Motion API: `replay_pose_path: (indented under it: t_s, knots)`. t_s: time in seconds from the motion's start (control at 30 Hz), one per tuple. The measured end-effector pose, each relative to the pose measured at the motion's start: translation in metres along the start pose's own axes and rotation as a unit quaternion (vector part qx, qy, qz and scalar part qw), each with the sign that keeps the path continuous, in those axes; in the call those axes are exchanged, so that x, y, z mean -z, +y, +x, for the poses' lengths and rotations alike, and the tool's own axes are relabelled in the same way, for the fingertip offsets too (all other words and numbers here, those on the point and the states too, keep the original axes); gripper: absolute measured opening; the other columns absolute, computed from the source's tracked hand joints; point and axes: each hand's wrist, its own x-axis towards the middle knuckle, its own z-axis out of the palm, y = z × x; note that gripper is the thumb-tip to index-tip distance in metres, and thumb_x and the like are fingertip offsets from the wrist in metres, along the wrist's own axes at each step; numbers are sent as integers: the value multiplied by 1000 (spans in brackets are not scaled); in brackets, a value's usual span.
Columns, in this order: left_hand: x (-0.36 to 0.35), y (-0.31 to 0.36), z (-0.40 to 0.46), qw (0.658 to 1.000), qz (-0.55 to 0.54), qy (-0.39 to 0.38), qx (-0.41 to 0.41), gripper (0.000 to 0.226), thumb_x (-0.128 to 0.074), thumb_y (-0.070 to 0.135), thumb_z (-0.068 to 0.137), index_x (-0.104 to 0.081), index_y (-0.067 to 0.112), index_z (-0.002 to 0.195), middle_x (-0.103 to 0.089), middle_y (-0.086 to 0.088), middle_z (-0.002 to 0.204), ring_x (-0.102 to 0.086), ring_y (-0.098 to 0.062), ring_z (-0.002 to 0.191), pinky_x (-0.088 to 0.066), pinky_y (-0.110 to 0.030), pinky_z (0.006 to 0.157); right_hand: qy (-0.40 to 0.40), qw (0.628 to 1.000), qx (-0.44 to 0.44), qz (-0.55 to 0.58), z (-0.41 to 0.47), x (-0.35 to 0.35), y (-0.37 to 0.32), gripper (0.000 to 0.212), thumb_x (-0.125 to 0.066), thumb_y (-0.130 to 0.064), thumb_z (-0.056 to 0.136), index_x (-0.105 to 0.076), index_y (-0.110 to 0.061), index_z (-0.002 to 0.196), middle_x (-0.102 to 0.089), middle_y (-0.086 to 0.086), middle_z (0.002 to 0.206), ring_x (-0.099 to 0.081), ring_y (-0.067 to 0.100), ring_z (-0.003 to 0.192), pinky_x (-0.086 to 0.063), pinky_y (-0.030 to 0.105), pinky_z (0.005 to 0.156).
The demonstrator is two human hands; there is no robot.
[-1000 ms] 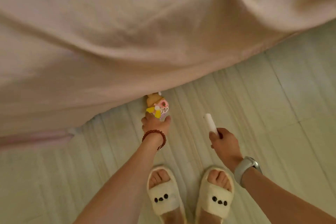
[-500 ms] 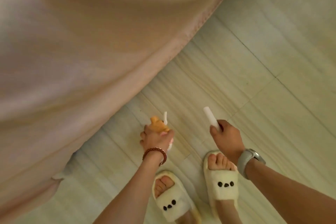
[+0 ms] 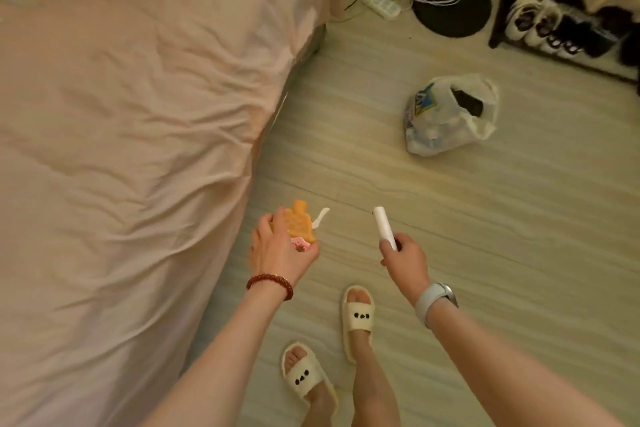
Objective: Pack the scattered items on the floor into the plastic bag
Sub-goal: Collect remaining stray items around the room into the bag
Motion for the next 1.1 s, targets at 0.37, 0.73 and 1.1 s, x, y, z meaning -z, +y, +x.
replay_pose_path:
  t_s: [0.37, 0.73, 1.1]
  knots:
    - [5, 212, -2, 979, 60, -86, -175, 83, -68, 44, 70, -27, 15, 136, -35, -12, 135, -33, -31, 125, -33, -40, 102, 160, 967, -58, 191, -16, 201, -10, 11, -50, -17, 86, -58, -10, 89, -56, 2, 69, -55, 20, 64, -43, 30, 57]
    - [-49, 396, 140, 972, 109, -152, -139, 86, -68, 46, 69, -26, 18, 138, -34, -10, 136, -38, -27, 124, -38, -42, 103, 180, 931, -155, 276, 163, 325, -45, 16, -49, -13, 87, -56, -2, 79, -54, 12, 72, -51, 22, 59, -38, 28, 51]
    - [-179, 514, 350, 893, 262, -245, -271, 79, -62, 49, 72, -28, 21, 137, -29, -7, 137, -40, -28, 122, -41, -42, 99, 188, 920, -224, 261, 399, 329, -62, 26, -51, -14, 87, -58, -1, 67, -46, 8, 59, -39, 20, 53, -28, 29, 48]
